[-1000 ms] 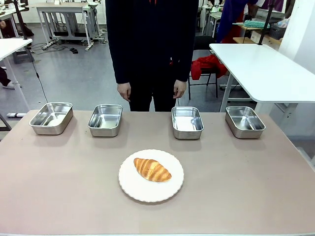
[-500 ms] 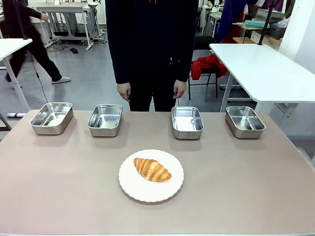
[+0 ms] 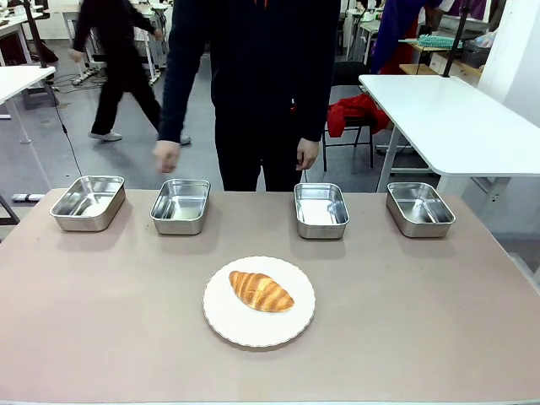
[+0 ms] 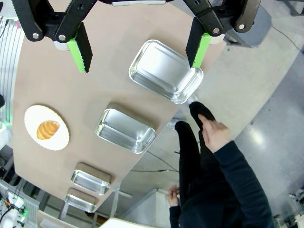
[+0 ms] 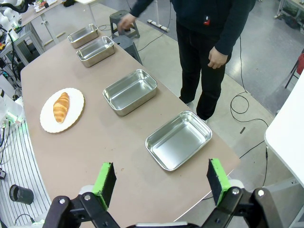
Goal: Place the bread in the container.
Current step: Place the Butter Roll into the Airtight Container indicated by the human.
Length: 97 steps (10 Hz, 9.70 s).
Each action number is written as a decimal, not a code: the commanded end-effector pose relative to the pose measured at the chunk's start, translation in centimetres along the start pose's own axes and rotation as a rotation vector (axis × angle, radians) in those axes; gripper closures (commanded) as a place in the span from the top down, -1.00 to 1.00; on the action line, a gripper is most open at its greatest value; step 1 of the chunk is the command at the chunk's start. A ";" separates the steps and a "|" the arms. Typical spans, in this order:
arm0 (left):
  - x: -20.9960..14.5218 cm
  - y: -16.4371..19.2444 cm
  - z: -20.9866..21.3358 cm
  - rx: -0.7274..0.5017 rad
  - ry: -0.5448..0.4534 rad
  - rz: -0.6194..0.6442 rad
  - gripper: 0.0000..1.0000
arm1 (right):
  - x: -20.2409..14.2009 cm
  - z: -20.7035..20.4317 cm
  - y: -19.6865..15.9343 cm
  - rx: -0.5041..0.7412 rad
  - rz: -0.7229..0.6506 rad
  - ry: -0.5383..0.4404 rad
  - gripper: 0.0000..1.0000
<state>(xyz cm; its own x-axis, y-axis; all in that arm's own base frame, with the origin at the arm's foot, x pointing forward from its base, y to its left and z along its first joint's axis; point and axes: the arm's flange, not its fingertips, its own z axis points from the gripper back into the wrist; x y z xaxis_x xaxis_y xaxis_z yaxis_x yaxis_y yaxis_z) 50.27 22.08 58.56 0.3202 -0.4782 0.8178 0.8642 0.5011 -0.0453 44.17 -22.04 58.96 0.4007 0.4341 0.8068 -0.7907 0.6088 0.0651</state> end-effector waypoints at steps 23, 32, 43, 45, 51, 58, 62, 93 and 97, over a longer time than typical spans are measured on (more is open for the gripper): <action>-5.2 -7.7 2.1 -0.237 0.309 -0.060 1.00 | 0.3 0.0 0.1 0.001 0.007 -0.008 1.00; -10.3 -12.2 5.0 -0.364 0.466 -0.059 1.00 | 0.3 0.0 0.1 0.001 0.007 -0.008 1.00; 9.9 -26.0 -28.0 -0.473 0.620 -0.839 1.00 | 0.3 0.0 0.1 0.001 0.007 -0.008 1.00; 11.6 -26.6 -27.6 -0.484 0.649 -0.856 1.00 | 0.3 0.0 0.1 0.001 0.007 -0.008 1.00; 11.8 -26.3 -33.7 -0.495 0.644 -0.977 1.00 | 0.3 0.0 0.1 0.001 0.007 -0.008 1.00; 10.2 -31.2 -45.3 -0.486 0.551 -1.051 1.00 | 0.3 0.0 0.1 0.001 0.007 -0.008 1.00; 8.2 -32.9 -49.0 -0.568 0.487 -0.991 1.00 | 0.3 0.0 0.1 0.001 0.007 -0.008 1.00; 2.4 -39.6 -56.0 -0.526 0.779 -0.970 0.20 | 0.3 0.0 0.1 0.001 0.007 -0.008 1.00; 3.1 -39.3 -56.2 -0.540 0.742 -0.977 -0.20 | 0.3 0.0 0.1 0.001 0.007 -0.008 1.00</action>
<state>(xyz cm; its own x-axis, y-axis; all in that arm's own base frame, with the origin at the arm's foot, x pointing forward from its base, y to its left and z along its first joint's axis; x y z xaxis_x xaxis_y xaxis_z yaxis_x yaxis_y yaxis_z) 39.25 -39.64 30.69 -0.5364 -0.8323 0.1397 0.8410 -0.5410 0.0061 44.16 -22.00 58.99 0.4014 0.4357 0.8056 -0.7910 0.6083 0.0652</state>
